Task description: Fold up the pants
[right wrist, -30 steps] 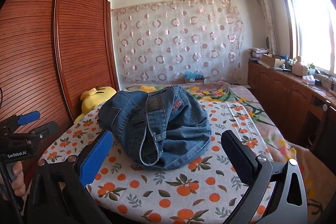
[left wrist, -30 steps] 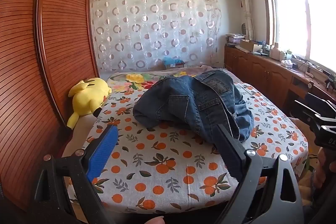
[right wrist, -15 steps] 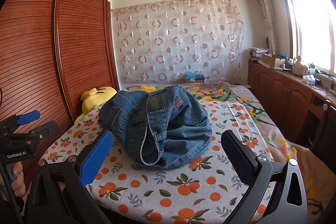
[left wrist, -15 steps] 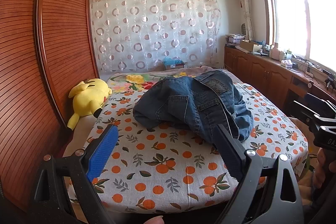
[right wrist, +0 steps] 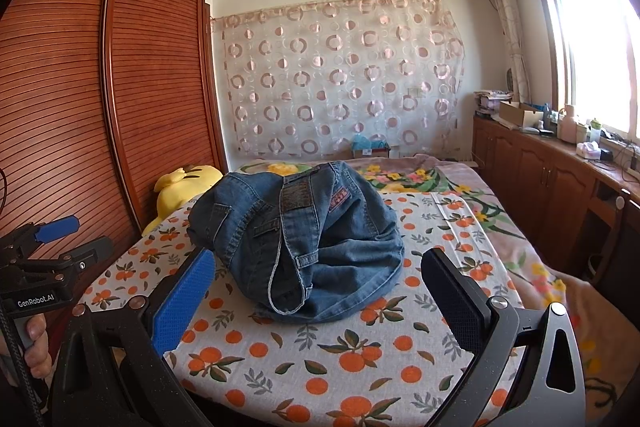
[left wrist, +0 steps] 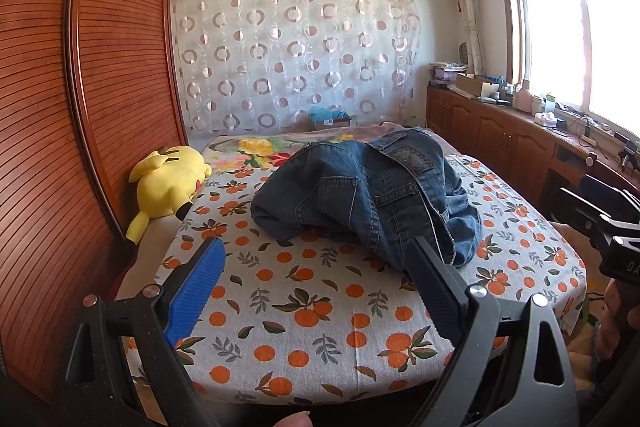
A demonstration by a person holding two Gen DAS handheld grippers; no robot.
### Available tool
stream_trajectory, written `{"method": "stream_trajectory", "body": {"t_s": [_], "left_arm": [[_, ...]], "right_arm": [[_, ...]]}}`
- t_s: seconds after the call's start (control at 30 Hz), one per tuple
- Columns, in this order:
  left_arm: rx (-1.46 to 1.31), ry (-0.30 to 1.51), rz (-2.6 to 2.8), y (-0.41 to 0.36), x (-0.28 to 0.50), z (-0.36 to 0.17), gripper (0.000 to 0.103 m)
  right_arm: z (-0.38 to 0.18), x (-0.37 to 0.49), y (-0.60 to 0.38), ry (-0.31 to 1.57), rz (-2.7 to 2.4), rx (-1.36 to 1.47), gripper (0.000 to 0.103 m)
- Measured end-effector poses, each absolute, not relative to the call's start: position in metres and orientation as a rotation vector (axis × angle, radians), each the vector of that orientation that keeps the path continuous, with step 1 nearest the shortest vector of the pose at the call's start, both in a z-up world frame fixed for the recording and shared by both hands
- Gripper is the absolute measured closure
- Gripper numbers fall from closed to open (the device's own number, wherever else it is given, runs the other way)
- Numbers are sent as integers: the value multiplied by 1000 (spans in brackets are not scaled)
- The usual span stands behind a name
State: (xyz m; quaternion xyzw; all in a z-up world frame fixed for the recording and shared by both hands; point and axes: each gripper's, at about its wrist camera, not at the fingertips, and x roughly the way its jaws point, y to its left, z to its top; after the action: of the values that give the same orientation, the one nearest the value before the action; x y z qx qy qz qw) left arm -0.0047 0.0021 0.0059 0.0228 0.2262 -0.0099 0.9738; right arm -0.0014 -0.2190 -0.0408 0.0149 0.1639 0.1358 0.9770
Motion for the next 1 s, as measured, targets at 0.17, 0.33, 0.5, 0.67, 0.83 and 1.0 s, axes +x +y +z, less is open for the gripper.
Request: {"method": "stream_trajectory", "body": {"t_s": [0.17,0.33,0.5,0.67,0.83,1.0], "left_arm": [[47,456,-21,2,-5,6,11],[48,455,-19,2,-7,6,11],[49,455,-15,1,-8,5,11],[49,455,-15,2,-8,5,11],[48,455,-14,2,-7,5,11],[48,455,-14,2,-7,5,11]], "right_arm": [[-41,-1,-219,330,273,29,0],[-41,-1,-219,329,272,31,0],[-41,-1,-218,329,272,30,0],[-41,-2,-218,329,272,30,0],[-42,-2,-218,329,274,29,0],[-42,-2,-218,328,274,29,0]]}}
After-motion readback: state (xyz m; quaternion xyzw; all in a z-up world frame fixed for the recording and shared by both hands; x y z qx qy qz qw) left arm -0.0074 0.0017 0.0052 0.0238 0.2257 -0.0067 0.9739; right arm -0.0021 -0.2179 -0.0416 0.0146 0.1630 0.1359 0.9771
